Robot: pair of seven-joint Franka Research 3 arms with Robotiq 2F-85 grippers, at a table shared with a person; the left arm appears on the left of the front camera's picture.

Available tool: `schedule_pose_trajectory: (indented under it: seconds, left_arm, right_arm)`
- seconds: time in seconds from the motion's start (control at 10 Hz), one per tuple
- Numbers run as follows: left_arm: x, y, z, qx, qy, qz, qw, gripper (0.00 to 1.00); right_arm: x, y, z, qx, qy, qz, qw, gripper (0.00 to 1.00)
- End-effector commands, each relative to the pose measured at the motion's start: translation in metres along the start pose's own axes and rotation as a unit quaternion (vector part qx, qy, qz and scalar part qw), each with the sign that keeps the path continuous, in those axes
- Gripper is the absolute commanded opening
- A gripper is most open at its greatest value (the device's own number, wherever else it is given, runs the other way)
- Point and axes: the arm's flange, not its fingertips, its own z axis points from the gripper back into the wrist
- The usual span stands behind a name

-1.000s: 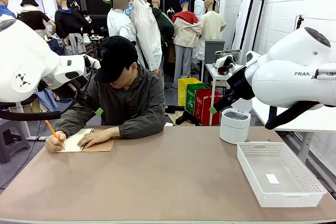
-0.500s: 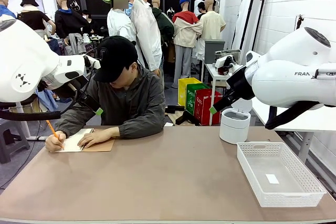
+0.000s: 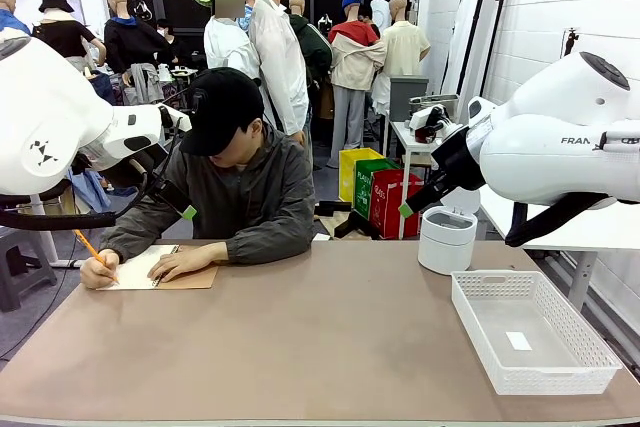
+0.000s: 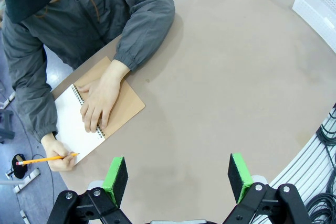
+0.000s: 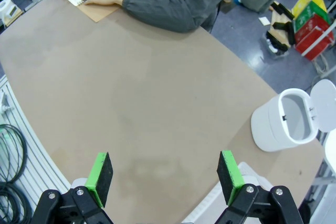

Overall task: Sort the paper based on its condition.
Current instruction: If a person hands you a paper, place it in the Organizing basket , and if it's crumpled, put it in the Trash can.

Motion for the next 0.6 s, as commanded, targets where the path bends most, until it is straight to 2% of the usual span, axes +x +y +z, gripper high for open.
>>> schedule_pose_trajectory:
  seconds: [0.0, 0.5]
  left_arm:
    - [0.0001, 0.0006, 0.0006, 0.002, 0.001, -0.001, 1.0, 1.0]
    - [0.0001, 0.0006, 0.0006, 0.002, 0.001, -0.001, 1.0, 1.0]
  right_arm:
    - [0.0002, -0.0001, 0.0, 0.002, -0.001, 0.0, 1.0, 1.0]
    - [0.0002, -0.0001, 0.0, 0.002, -0.001, 0.0, 1.0, 1.0]
